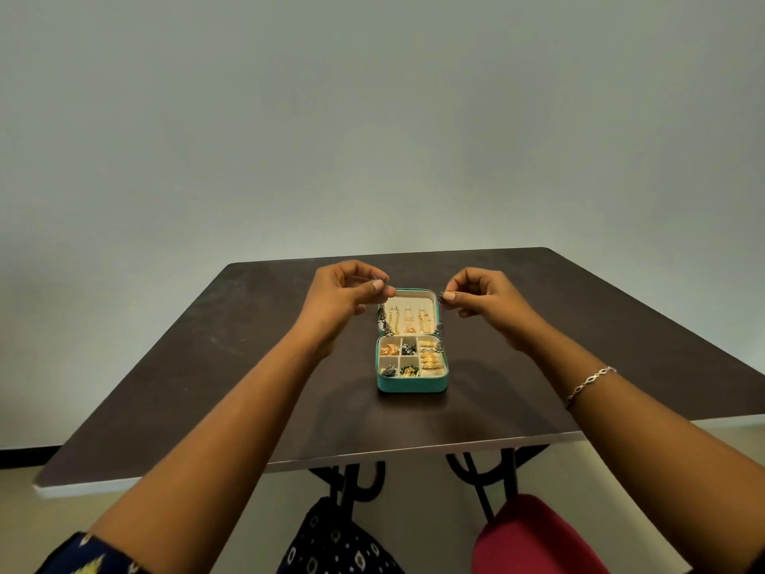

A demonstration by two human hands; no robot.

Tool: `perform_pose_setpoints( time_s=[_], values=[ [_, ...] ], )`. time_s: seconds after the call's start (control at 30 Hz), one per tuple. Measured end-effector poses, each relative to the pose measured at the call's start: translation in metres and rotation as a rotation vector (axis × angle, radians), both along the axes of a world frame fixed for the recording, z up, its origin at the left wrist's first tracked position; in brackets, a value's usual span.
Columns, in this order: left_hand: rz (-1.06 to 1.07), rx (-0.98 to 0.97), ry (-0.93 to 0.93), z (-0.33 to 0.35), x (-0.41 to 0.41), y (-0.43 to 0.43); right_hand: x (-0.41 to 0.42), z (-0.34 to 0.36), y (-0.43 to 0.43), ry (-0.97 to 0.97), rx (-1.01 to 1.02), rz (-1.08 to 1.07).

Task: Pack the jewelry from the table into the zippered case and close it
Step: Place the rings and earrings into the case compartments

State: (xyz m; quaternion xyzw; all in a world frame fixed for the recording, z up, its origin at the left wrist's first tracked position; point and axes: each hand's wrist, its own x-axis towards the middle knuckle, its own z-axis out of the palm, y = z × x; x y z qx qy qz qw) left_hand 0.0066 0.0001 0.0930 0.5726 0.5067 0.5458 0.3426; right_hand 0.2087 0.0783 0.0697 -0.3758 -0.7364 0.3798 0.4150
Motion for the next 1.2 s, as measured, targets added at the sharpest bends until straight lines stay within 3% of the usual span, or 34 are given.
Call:
perform_pose_setpoints(
  time_s=[0.57,1.2],
  values=[
    [0.024,-0.009,-0.016,0.014,-0.018,-0.006,-0.056,-0.031,0.009,-0.236,0.079,-0.097],
    [0.009,-0.021,0.011,0.004,-0.010,-0.001,-0.053,-0.029,0.016,-0.224,0.052,-0.107]
  ],
)
